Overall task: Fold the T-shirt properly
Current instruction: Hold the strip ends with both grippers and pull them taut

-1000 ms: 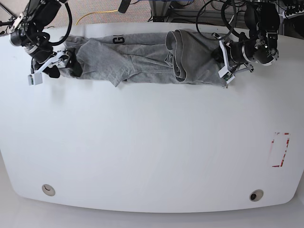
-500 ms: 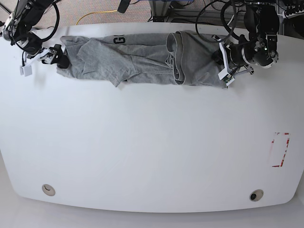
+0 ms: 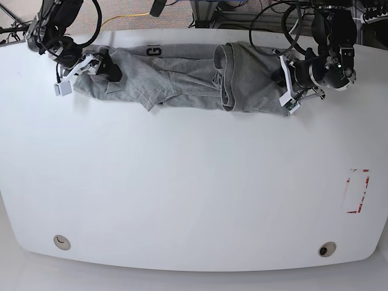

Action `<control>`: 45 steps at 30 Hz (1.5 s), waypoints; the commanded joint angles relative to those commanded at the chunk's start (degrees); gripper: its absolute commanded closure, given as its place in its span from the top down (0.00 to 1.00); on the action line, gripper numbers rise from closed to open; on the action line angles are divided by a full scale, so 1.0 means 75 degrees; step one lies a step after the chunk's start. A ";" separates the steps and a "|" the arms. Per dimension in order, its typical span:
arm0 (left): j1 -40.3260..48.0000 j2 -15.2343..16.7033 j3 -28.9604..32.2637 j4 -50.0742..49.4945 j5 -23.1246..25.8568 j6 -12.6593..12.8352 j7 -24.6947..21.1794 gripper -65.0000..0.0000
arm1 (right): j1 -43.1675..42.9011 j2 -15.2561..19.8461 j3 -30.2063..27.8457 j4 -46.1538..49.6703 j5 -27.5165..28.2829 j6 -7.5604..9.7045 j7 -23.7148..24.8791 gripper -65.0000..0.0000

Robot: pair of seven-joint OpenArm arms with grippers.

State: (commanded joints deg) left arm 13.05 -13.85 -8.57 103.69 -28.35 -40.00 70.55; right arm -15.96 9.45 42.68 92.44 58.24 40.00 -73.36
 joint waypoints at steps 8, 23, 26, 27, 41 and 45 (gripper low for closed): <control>-0.0539 0.0434 0.0035 -0.0082 0.0023 0.0000 0.0012 0.12 | 0.0211 0.0012 0.0012 0.0047 -0.0715 0.0000 0.0012 0.00; -0.1793 0.1348 0.0727 -0.0750 -0.0035 0.0000 0.0481 0.13 | 0.0399 0.0434 0.0059 0.1219 -0.0914 0.0000 0.0023 0.00; -0.2004 0.1430 0.0516 -0.0410 -0.0035 0.0000 0.0715 0.13 | 0.0399 0.0434 0.0059 0.1219 -0.0914 0.0000 0.0023 0.00; -0.2004 0.1500 0.0434 -0.0293 -0.0035 0.0000 0.0727 0.13 | 0.0399 0.0434 0.0059 0.1219 -0.0914 0.0000 0.0023 0.00; -0.1418 0.1055 -0.0012 -0.0305 -0.0023 0.0000 0.0656 0.13 | 0.0399 0.0375 0.0000 0.2098 -0.0914 0.0000 0.0000 0.00; -0.1418 0.1032 -0.0012 -0.1102 -0.0023 0.0000 0.0199 0.13 | 0.0399 0.0223 -0.0012 0.2508 -0.0903 -0.0275 0.0000 0.00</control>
State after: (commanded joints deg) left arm 2.42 -6.11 -8.66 95.43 -28.53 -40.00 72.04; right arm -12.97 11.12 42.59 111.25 51.47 37.93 -73.36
